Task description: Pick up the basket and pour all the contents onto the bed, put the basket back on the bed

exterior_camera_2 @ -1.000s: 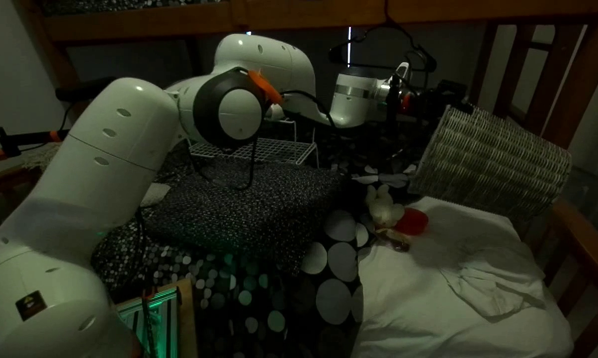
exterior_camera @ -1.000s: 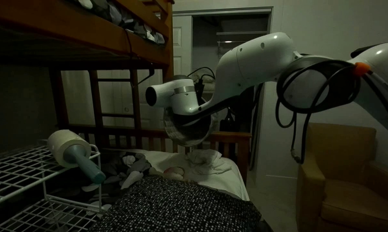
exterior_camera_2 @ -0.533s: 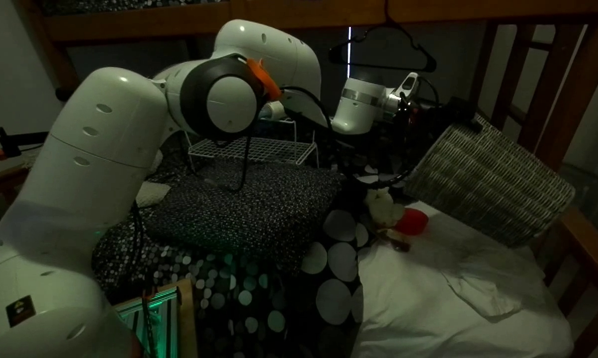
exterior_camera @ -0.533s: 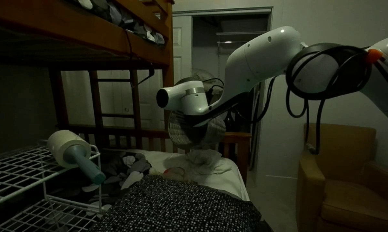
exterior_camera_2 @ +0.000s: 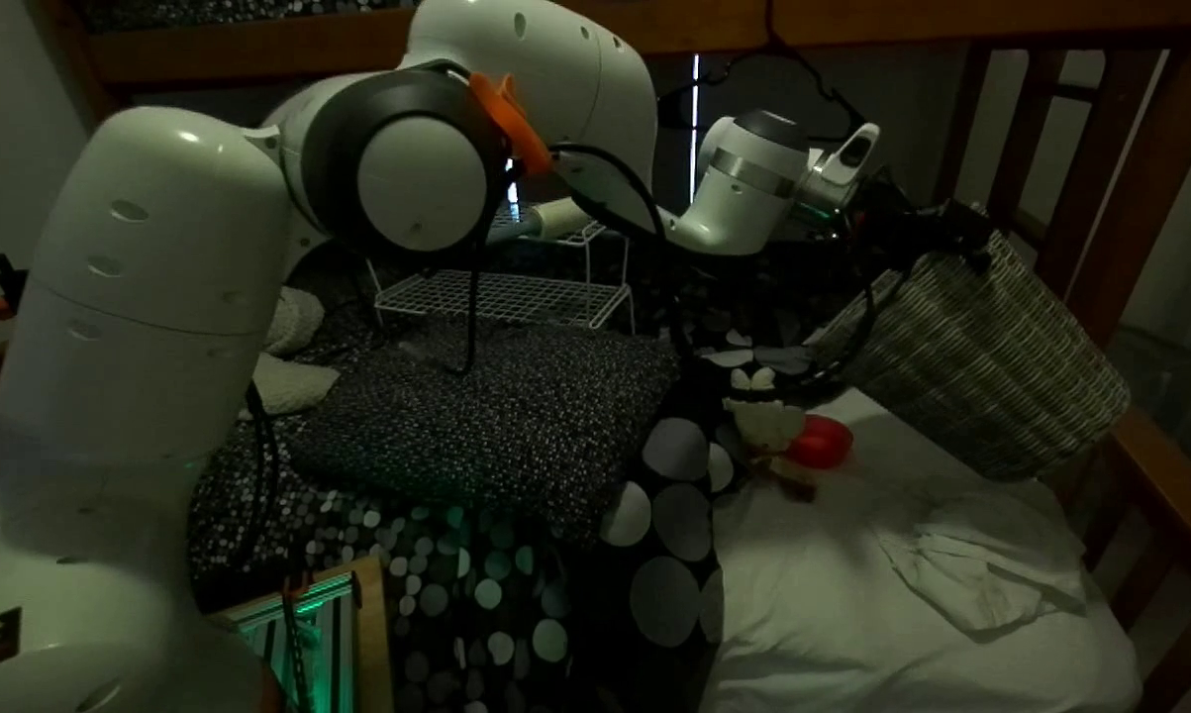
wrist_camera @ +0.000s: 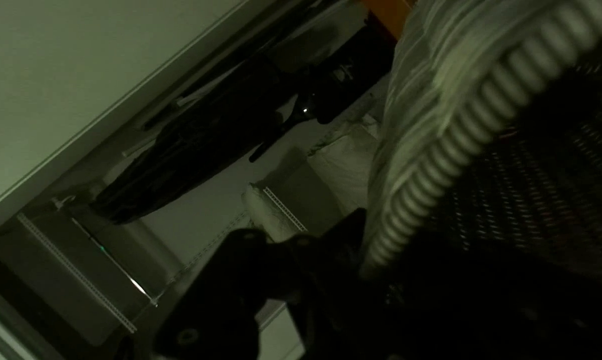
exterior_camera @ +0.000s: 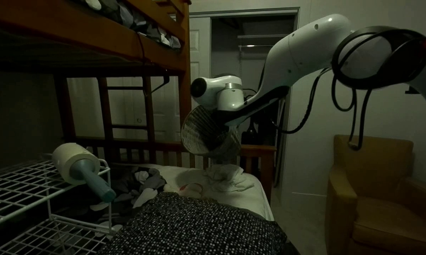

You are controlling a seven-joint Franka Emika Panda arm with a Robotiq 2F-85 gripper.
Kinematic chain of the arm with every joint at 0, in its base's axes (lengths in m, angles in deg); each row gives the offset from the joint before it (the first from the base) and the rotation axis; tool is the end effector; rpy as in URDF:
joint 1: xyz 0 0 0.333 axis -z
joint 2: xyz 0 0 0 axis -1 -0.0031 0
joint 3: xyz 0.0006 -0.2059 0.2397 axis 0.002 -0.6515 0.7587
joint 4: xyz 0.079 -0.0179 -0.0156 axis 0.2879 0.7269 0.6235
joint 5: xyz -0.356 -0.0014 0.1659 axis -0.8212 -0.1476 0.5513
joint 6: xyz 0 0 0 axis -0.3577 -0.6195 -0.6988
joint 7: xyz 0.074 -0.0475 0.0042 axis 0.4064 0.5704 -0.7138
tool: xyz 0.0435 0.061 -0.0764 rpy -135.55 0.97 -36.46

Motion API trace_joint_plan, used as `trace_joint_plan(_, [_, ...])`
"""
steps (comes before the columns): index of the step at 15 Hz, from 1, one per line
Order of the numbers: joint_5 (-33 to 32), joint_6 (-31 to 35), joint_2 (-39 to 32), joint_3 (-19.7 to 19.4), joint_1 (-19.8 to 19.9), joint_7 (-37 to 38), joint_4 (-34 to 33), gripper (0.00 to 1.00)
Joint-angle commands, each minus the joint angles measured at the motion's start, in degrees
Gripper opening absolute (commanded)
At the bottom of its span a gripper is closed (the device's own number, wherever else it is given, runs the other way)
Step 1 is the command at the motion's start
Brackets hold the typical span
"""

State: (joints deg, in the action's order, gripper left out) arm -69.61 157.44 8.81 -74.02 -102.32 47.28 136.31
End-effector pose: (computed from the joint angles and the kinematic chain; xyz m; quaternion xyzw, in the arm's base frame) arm 0.7408 0.1101 0.4599 0.8152 -0.0153 0.3765 0.4398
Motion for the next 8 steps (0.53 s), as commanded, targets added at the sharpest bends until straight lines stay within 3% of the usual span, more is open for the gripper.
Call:
trace_joint_plan(1, [1.5,14.1,9.7,0.3,7.5,5.3,10.7,0.03])
trace_joint_plan(5, [5.4,32.0,10.0,-0.8,14.8,4.9,10.6,0.03])
trace_joint_plan(8, [15.7,40.7,7.9,2.4,20.4,-1.8,9.3,0.03])
